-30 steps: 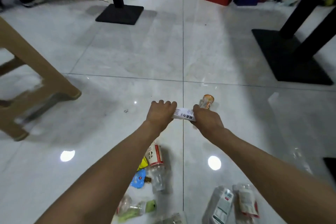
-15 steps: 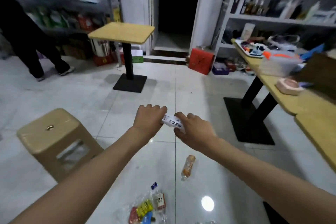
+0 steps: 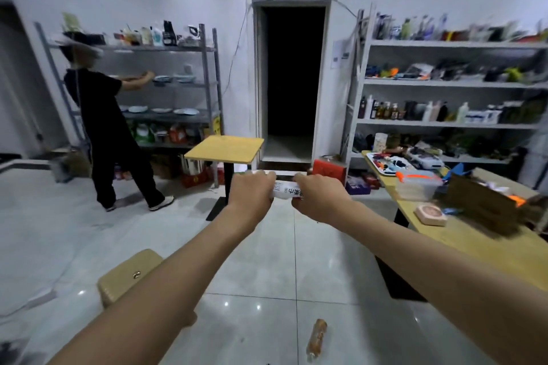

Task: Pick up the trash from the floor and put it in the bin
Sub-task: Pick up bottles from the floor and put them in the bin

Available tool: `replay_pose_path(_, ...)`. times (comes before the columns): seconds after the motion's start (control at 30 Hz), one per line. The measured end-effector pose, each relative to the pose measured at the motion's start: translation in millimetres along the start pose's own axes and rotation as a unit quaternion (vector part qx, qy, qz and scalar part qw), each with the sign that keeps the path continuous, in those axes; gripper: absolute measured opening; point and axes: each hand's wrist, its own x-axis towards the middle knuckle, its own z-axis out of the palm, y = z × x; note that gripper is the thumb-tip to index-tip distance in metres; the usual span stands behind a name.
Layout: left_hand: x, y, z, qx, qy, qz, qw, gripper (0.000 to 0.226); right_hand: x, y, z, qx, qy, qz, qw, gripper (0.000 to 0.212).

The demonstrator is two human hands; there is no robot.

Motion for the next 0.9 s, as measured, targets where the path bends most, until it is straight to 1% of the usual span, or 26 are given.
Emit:
replay_pose_path(0.07,-25,0,-24,0.005,0.000,-0.009,1.000,0.020,-25,-13,-16,-0.005,-0.013,-0.008,1.000,0.029)
replay_pose_path(0.17,-75,-3,-49,0.001,-0.029,-0.035,0.999,0.021,-66,-42,-30,0.004,-0.033,-0.020,0.999,0.030)
replay_pose_path(0.33,-167,-26,-70,0.013,-0.086,-0.079,0.993,0.028,-114,-106,-27,0.020,-0.074,-0.057,0.995,0.031)
replay_pose_path(0.43,-223,-58,-73,0.036,-0.095,-0.126,0.987,0.019,-131,-159,-21,0.024,-0.092,-0.099,0.991,0.027)
replay_pose_path(0.53,-283,-98,-78,0.039,-0.103,-0.170,0.979,0.019,-147,-223,-19,0.031,-0.095,-0.154,0.983,0.027)
replay_pose_path(0.7,-403,-176,-97,0.058,-0.131,-0.260,0.955,0.025,-181,-356,-21,0.024,-0.099,-0.266,0.959,0.027)
replay_pose_path(0.8,-490,-225,-114,0.075,-0.151,-0.319,0.933,0.024,-215,-449,-23,0.039,-0.108,-0.318,0.941,0.028)
replay_pose_path(0.9,-575,-272,-139,0.099,-0.155,-0.373,0.910,0.027,-252,-540,-30,0.051,-0.108,-0.377,0.919,0.031)
